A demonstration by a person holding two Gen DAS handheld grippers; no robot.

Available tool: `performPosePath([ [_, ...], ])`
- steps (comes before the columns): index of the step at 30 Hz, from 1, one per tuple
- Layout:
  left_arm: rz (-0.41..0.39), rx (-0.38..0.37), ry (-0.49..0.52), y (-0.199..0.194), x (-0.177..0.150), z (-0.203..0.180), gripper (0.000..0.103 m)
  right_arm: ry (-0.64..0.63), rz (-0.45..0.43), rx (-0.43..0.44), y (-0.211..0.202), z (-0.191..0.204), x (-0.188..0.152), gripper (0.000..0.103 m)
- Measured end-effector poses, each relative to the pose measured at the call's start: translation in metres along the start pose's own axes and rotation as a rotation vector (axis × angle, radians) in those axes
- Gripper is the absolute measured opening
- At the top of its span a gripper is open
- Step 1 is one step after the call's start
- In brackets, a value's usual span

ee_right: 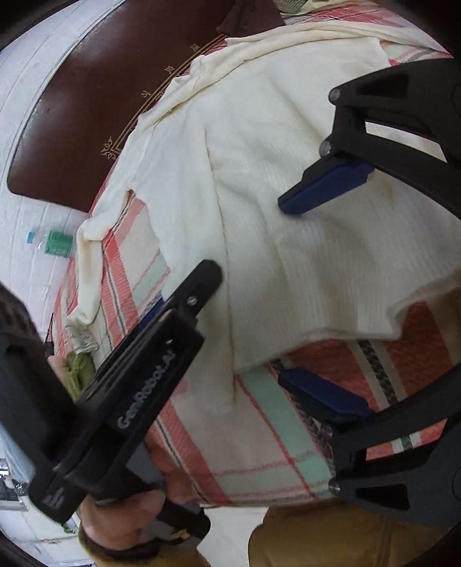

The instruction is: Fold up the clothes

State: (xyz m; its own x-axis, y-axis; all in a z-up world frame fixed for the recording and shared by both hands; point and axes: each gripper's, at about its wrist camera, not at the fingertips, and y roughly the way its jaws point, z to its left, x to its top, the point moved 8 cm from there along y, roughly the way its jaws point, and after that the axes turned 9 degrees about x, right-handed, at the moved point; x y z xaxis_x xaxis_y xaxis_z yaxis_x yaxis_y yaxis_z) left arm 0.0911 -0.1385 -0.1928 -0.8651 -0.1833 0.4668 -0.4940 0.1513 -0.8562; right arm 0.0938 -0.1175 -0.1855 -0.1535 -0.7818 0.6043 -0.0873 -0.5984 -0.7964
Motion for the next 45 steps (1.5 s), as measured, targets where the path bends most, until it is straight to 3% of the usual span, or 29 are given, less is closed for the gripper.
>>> performPosePath([
  [1,0.009,-0.039,-0.040,0.000,0.001,0.004,0.011,0.012,-0.010,0.014,0.000,-0.003,0.002,0.084],
  [4,0.022,-0.141,-0.126,-0.003,0.001,0.010,0.009,0.045,-0.017,-0.011,-0.002,-0.017,0.008,0.040],
  [5,0.024,-0.175,-0.153,-0.004,0.000,0.011,0.009,0.056,-0.012,-0.032,-0.003,-0.023,0.009,0.020],
  [6,0.027,-0.213,-0.180,-0.006,-0.001,0.012,0.009,0.081,-0.010,-0.022,-0.005,-0.027,0.010,0.019],
  [9,0.032,-0.310,-0.238,-0.019,-0.005,0.014,0.008,0.177,-0.057,0.121,-0.018,-0.022,0.016,0.017],
  [12,0.016,-0.391,-0.240,-0.044,-0.011,0.009,0.008,0.196,-0.096,0.250,-0.042,0.000,0.018,0.016],
  [15,0.011,-0.422,-0.217,-0.070,-0.023,0.003,0.008,0.194,-0.114,0.352,-0.064,0.022,0.015,0.016],
  [20,0.042,-0.421,-0.173,-0.084,-0.056,-0.005,0.008,0.214,-0.067,0.373,-0.060,0.032,-0.003,0.016],
  [23,0.072,-0.383,-0.169,-0.071,-0.072,-0.002,0.010,0.227,-0.039,0.386,-0.057,0.039,-0.013,0.016],
  [26,0.070,-0.316,-0.154,-0.059,-0.077,0.002,0.028,0.239,-0.011,0.398,-0.055,0.045,-0.024,0.017],
  [27,0.057,-0.301,-0.152,-0.059,-0.074,0.005,0.038,0.243,-0.002,0.402,-0.054,0.047,-0.028,0.023],
  [28,0.033,-0.278,-0.144,-0.060,-0.067,0.007,0.041,0.247,0.007,0.406,-0.054,0.049,-0.031,0.028],
  [30,-0.031,-0.204,-0.106,-0.066,-0.047,0.012,0.055,0.244,-0.005,0.410,-0.059,0.049,-0.032,0.065],
  [31,-0.070,-0.160,-0.090,-0.069,-0.034,0.016,0.064,0.238,-0.036,0.397,-0.067,0.047,-0.030,0.070],
  [33,-0.142,-0.075,-0.066,-0.072,-0.006,0.026,0.073,0.246,-0.112,0.390,-0.084,0.036,-0.023,0.071],
  [38,-0.240,0.113,-0.008,-0.055,0.077,0.051,0.075,0.368,-0.288,0.296,-0.119,-0.015,-0.017,0.072],
  [43,-0.277,0.268,0.121,-0.017,0.156,0.061,0.076,0.556,-0.374,0.260,-0.128,-0.059,-0.031,0.073],
  [45,-0.274,0.325,0.173,0.002,0.183,0.066,0.077,0.586,-0.367,0.238,-0.125,-0.066,-0.038,0.076],
])
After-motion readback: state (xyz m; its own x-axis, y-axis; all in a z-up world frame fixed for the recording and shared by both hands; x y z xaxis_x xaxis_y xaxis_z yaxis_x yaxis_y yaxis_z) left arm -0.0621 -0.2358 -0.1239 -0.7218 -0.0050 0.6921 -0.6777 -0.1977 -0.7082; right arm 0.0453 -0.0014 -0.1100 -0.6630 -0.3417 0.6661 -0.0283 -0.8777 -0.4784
